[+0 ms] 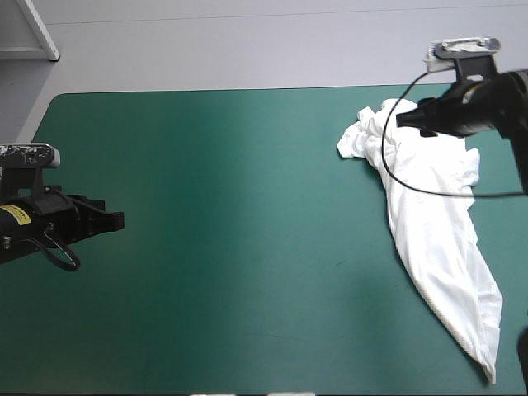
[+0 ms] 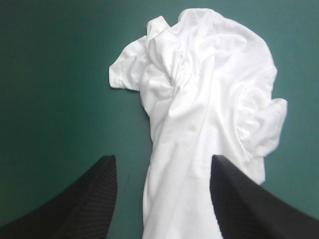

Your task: Fold the cloth

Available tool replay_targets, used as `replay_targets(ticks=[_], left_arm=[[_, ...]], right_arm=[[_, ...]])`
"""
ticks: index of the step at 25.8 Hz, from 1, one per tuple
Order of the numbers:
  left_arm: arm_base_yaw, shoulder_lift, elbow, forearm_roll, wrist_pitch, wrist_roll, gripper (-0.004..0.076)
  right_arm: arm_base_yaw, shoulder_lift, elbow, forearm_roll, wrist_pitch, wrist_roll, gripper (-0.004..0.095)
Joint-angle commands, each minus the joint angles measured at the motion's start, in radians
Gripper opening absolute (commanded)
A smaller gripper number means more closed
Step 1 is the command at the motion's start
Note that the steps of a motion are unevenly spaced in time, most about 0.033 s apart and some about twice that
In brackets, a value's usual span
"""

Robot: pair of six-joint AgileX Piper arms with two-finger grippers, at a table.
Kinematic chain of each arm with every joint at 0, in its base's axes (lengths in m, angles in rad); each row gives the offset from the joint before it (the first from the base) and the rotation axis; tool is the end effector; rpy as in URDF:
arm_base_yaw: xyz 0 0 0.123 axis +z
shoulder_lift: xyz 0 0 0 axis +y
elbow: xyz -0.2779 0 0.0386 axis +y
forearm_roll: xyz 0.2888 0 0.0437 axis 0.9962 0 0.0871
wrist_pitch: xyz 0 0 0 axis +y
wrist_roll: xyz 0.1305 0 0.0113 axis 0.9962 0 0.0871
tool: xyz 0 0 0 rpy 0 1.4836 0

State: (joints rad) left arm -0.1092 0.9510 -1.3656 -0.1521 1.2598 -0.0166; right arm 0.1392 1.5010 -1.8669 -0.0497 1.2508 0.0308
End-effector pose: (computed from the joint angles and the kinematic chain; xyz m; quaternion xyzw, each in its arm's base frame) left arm 0.2078 -0.0418 0.4391 0.0496 0.9146 -0.1003 0.3886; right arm 0.3618 0.0445 0.4534 -0.0485 0.9247 0.0073 0.3776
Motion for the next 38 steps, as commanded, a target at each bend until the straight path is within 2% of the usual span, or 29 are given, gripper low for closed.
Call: replay_targets(ticks=[1, 5, 10, 19, 23, 27, 29, 30, 31, 34, 37, 38], left_arm=[[-0.002, -0.01, -0.021, -0.028, 0.018, -0.003, 0.0011], [-0.002, -0.01, -0.021, -0.028, 0.02, 0.003, 0.0011], [-0.002, -0.01, -0.021, -0.03, 0.022, 0.037, 0.0008], [-0.002, -0.01, -0.021, -0.03, 0.02, 0.04, 0.0008], [-0.002, -0.01, -0.021, -0.03, 0.02, 0.04, 0.0008], [-0.002, -0.01, -0.021, -0.03, 0.02, 0.042, 0.0008], [-0.002, -0.01, -0.021, -0.03, 0.02, 0.042, 0.0008], [-0.002, -0.01, -0.021, -0.03, 0.02, 0.042, 0.0008], [-0.002, -0.01, -0.021, -0.03, 0.02, 0.042, 0.0008], [-0.002, -0.01, -0.021, -0.03, 0.018, 0.042, 0.0008], [-0.002, -0.01, -0.021, -0.03, 0.018, 0.042, 0.0008], [-0.002, -0.01, -0.021, -0.03, 0.018, 0.042, 0.0008]], right_arm=[[-0.036, 0.165, -0.178, 0.05, -0.003, -0.004, 0.0517], [-0.096, 0.332, -0.291, 0.07, -0.003, 0.024, 0.0516], [-0.187, 0.461, -0.306, 0.191, -0.003, 0.022, 0.0517], [-0.197, 0.591, -0.225, 0.159, -0.006, -0.031, 0.0517], [-0.2, 0.648, -0.223, 0.165, -0.053, -0.031, 0.0517], [-0.2, 0.735, -0.223, 0.171, -0.012, -0.038, 0.0514], [-0.2, 0.758, -0.223, 0.173, -0.004, -0.038, 0.0458], [-0.198, 0.765, -0.223, 0.188, -0.004, -0.045, 0.0362], [-0.193, 0.767, -0.222, 0.244, -0.004, -0.09, 0.0022], [-0.155, 0.748, -0.222, 0.393, -0.009, -0.145, -0.0009], [-0.025, 0.715, -0.222, 0.468, -0.004, -0.155, -0.0009], [0.057, 0.695, -0.222, 0.484, -0.004, -0.158, -0.0009]])
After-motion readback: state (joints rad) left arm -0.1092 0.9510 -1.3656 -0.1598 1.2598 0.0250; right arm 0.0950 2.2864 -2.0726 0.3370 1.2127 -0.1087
